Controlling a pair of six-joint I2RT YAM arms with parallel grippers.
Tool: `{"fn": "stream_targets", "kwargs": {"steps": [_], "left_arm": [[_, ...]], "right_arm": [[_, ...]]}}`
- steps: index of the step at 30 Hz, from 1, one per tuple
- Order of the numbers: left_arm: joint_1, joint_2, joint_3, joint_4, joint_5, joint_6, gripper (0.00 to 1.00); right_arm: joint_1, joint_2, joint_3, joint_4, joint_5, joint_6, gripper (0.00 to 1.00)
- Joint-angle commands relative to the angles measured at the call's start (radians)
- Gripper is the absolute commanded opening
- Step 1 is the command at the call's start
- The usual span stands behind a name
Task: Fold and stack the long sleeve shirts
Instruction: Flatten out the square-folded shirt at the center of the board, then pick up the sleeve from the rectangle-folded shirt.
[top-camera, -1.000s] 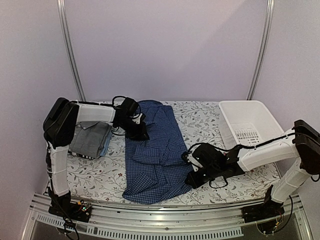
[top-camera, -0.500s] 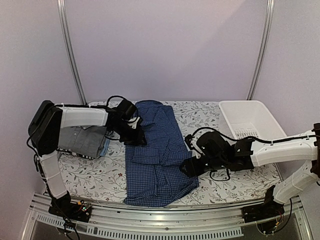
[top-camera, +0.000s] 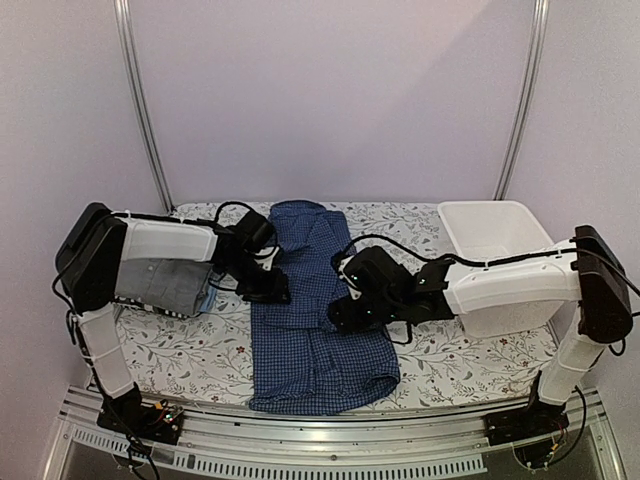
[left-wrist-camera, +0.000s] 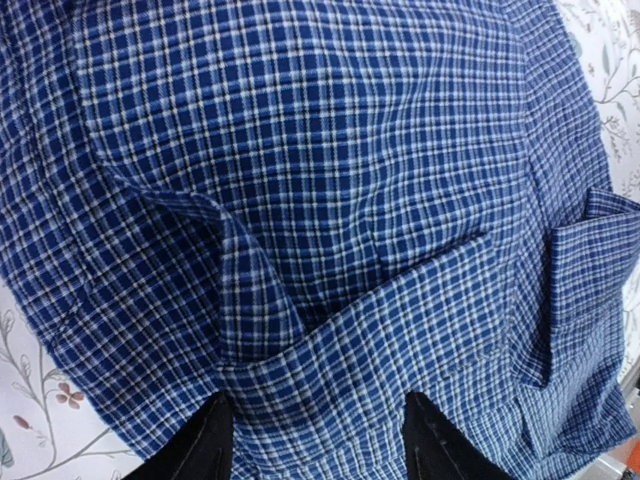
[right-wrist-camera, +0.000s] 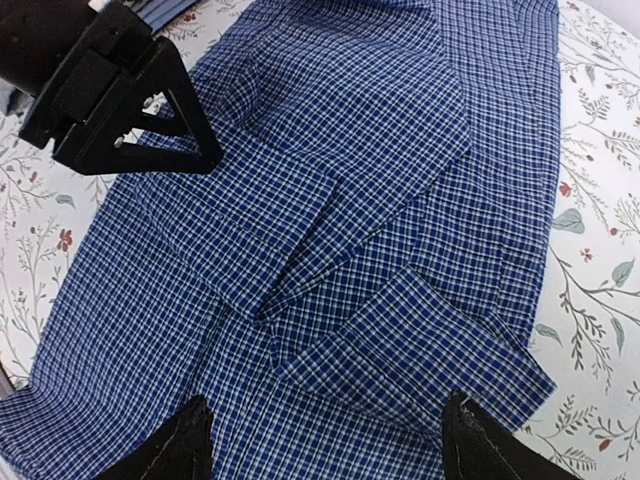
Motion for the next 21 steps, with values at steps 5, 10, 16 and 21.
{"fn": "stream_targets", "kwargs": {"steps": [5,10,16,21], "left_arm": [[-0.038,0.050,-0.002,-0.003,-0.004,-0.005,0.58],[-0.045,0.032,-0.009,-0.003,-0.006,-0.013,0.38],[-0.045,-0.004,-0.007,-0.022,-0.035,-0.019,0.01],[-0.042,-0.059,0.021,-0.062,-0.090,-0.015,0.00]], "right_arm": [[0.004,0.200,0.111,-0.021,0.026,-0.124,0.80],[0.004,0.257,0.126,-0.034,0.001,-0.146,0.80],[0.004,0.290,0.128,-0.056,0.019,-0.147,0.75],[-0.002,0.309,0.147,-0.067,0.046,-0.129,0.60]]}}
